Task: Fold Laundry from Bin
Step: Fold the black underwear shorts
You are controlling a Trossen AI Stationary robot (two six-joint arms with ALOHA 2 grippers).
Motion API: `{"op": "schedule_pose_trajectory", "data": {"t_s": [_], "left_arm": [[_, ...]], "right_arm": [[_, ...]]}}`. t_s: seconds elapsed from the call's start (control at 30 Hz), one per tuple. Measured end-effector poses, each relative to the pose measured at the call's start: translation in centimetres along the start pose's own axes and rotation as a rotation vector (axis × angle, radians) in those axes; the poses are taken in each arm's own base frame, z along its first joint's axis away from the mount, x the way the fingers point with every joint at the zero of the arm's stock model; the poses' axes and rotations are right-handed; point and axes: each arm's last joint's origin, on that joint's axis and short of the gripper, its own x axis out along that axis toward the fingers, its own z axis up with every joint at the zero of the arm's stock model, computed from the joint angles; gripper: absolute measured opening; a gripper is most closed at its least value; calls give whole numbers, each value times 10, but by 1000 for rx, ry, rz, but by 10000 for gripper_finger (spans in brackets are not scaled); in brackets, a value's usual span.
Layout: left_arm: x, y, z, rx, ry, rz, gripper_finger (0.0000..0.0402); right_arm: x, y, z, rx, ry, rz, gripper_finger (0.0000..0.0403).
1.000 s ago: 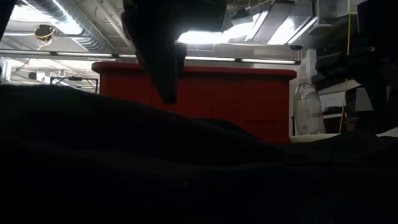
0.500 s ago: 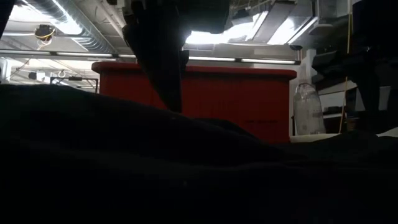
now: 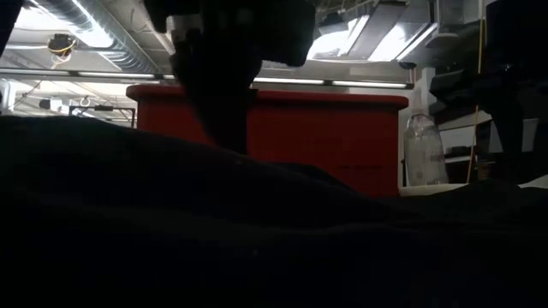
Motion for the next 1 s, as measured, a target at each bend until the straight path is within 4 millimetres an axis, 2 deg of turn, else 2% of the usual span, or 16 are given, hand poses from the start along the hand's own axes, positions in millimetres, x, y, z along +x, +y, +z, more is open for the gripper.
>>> {"op": "schedule_pose_trajectory", "data": {"t_s": [0.17, 0.3, 0.4, 0.53, 0.6, 0.83, 1.0], "left_arm": [[3, 0, -1, -41, -1, -14, 138], [3, 0, -1, -44, 0, -12, 142], [3, 0, -1, -45, 3, -18, 113], [3, 0, -1, -45, 7, -25, 35], [3, 0, -1, -50, 7, -25, 10], [3, 0, -2, -52, 7, -16, 3], [1, 8, -4, -87, 33, 48, 2]], "right_arm": [[0, 0, 0, 0, 0, 1, 156], [0, 0, 0, 0, 0, 1, 156], [0, 0, 0, 0, 0, 2, 156], [0, 0, 0, 0, 0, 2, 156], [0, 0, 0, 3, 0, 2, 156], [1, -1, 0, 66, 8, -33, 156], [12, -1, 1, 78, 47, -40, 156]]}}
